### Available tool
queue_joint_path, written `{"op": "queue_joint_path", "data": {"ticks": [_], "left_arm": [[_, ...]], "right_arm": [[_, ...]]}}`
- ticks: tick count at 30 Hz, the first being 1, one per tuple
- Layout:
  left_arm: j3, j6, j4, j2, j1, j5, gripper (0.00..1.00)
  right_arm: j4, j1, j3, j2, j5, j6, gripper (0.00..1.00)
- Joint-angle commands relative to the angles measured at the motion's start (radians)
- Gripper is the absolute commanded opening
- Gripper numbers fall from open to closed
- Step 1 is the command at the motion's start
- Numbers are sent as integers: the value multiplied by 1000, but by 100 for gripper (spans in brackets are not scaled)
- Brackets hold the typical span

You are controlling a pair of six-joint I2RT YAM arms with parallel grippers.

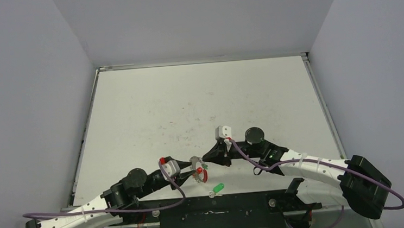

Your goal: Put the keys on the keyring

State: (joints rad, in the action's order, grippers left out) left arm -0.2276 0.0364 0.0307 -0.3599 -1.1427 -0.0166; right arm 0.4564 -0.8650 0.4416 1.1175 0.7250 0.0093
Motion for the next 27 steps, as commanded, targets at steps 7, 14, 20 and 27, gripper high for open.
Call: {"op": "queue_joint_path", "data": {"ticks": [7,14,20,27], "left_arm": [[140,38,449,-24,-2,102,28],[127,78,512,-70,-2,130,23],[122,77,434,-28,-2,59,29],[44,42,193,49,0,11,36]], "right_arm": [[492,-2,-52,16,57,215,0],[443,-1,-56,3,59,182,0],[409,0,-43,-23,113,153,0],[69,2,-10,-113,-131,44,0]]}}
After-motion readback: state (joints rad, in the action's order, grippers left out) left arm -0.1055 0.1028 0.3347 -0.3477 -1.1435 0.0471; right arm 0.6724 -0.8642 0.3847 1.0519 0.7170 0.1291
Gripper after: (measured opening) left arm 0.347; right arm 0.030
